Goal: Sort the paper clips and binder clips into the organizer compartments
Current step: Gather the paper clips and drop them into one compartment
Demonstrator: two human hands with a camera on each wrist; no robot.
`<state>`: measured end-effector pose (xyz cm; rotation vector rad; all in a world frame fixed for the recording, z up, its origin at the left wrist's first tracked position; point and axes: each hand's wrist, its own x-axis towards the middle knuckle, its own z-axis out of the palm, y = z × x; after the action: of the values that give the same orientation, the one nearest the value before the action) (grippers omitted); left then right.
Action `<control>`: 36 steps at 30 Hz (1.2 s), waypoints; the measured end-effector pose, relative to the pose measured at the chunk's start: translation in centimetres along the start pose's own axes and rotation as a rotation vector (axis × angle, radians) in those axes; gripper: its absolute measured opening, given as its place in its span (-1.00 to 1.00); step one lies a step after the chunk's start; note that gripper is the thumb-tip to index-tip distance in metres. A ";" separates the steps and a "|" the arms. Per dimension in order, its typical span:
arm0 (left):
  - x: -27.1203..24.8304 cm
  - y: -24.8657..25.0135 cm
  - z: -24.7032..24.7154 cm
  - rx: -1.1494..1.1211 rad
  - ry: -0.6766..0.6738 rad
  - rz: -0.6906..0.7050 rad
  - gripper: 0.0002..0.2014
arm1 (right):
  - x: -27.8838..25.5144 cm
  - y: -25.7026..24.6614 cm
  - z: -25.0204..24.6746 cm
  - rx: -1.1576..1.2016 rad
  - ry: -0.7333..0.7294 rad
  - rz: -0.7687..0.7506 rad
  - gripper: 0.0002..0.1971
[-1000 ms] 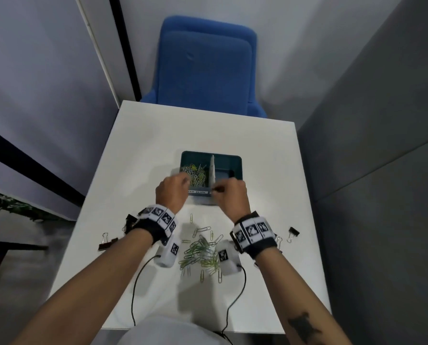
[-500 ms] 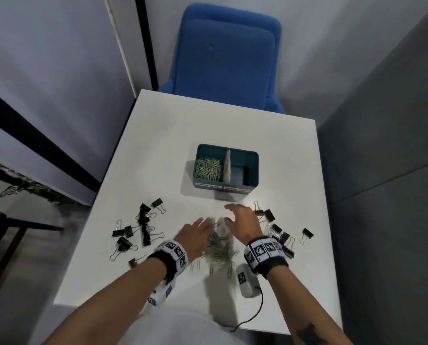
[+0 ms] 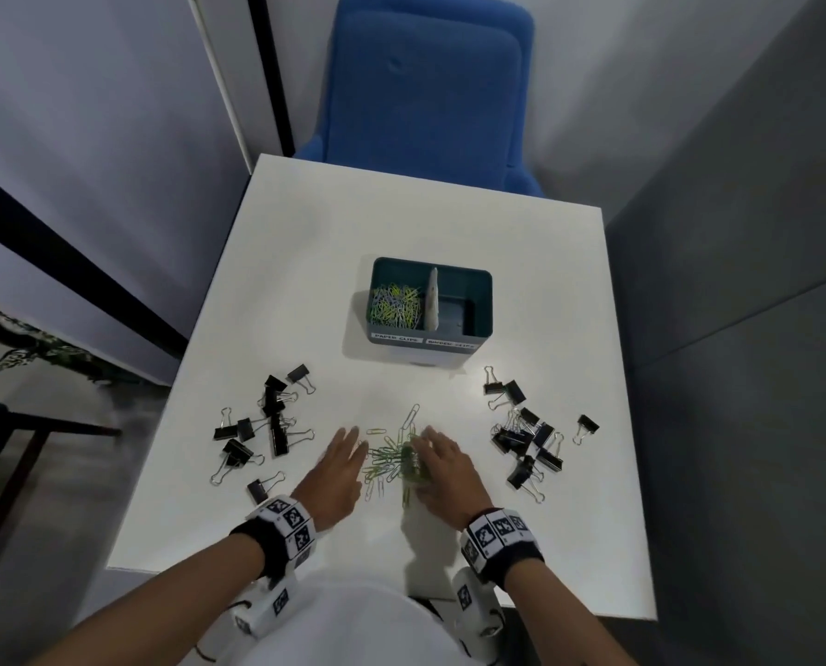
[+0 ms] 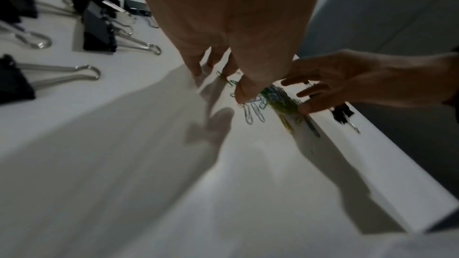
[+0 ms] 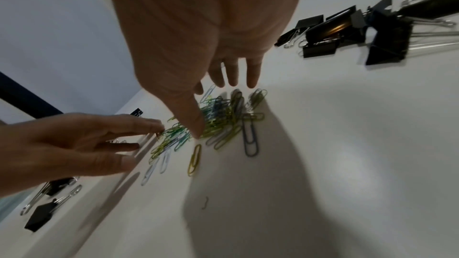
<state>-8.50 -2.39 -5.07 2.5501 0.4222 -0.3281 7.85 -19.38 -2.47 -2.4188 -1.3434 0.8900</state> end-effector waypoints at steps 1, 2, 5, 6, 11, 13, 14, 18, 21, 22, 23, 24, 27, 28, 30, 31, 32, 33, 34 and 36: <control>-0.1 -0.1 0.3 -0.007 -0.053 0.039 -0.38 | -0.4 0.3 -0.1 0.006 0.043 0.054 -0.31; -0.1 0.0 0.2 -0.035 -0.082 0.080 -0.40 | -0.9 0.6 -0.1 0.012 0.071 0.116 -0.33; -0.1 0.0 -0.3 -0.088 0.013 0.070 -0.44 | -2.5 1.9 0.3 0.072 0.073 0.247 -0.33; -0.2 0.1 -0.7 -0.073 0.052 0.013 -0.45 | -2.8 2.3 0.6 0.109 0.067 0.272 -0.36; -0.5 -0.1 -1.1 -0.013 0.015 -0.220 -0.58 | -2.3 2.0 1.5 0.160 0.112 0.328 -0.55; -0.1 0.3 -1.1 -0.051 -0.015 -0.202 -0.67 | -1.3 1.3 1.8 0.155 0.126 0.307 -0.61; 0.2 0.8 -1.1 -0.069 -0.019 -0.176 -0.70 | -0.7 0.8 1.9 0.159 0.129 0.299 -0.65; 1.5 2.1 -1.2 -0.156 -0.052 -0.125 -0.75 | 0.8 -0.2 2.0 0.215 0.132 0.230 -0.68; 1.7 2.1 -1.7 -0.169 -0.069 -0.141 -0.66 | 0.3 0.5 1.0 0.233 0.157 0.171 -0.51; 1.5 2.1 -1.8 -0.110 -0.062 -0.137 -0.57 | 0.0 0.8 0.6 0.188 0.152 0.163 -0.42; 1.3 2.1 -1.8 -0.032 -0.064 -0.132 -0.44 | -0.3 1.1 0.2 0.122 0.124 0.163 -0.29; 1.1 2.0 -1.8 0.034 -0.080 -0.130 -0.27 | -0.5 1.2 -0.2 0.057 0.076 0.171 -0.14; 1.2 2.2 -1.2 0.100 -0.131 -0.152 0.09 | 0.1 1.0 -0.7 -0.069 -0.060 0.194 0.19; 1.4 2.5 -1.0 0.100 -0.131 -0.155 0.13 | 0.6 0.7 -0.8 -0.105 -0.085 0.188 0.24; 2.0 3.5 -0.8 0.105 -0.131 -0.149 0.13 | 1.9 0.0 -0.8 -0.158 -0.108 0.160 0.23; 2.2 4.0 -0.9 0.109 -0.141 -0.148 0.11 | 2.5 -0.4 -0.9 -0.190 -0.111 0.139 0.20; 2.5 4.4 -0.8 0.115 -0.151 -0.149 0.07 | 3.1 -0.8 -0.9 -0.221 -0.108 0.113 0.15; 2.8 4.6 -0.9 0.121 -0.150 -0.153 0.03 | 3.5 -1.1 -0.9 -0.236 -0.098 0.083 0.08; 3.0 4.7 -0.9 0.125 -0.142 -0.160 -0.04 | 3.7 -1.3 -0.8 -0.228 -0.081 0.058 -0.03; 3.3 4.4 -0.7 0.108 -0.091 -0.160 -0.20 | 3.6 -1.6 -0.1 -0.185 -0.022 0.026 -0.32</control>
<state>-3.74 -4.83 -3.43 2.5992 0.5907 -0.5369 8.26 -15.48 -3.02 -2.5756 -1.4652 0.8342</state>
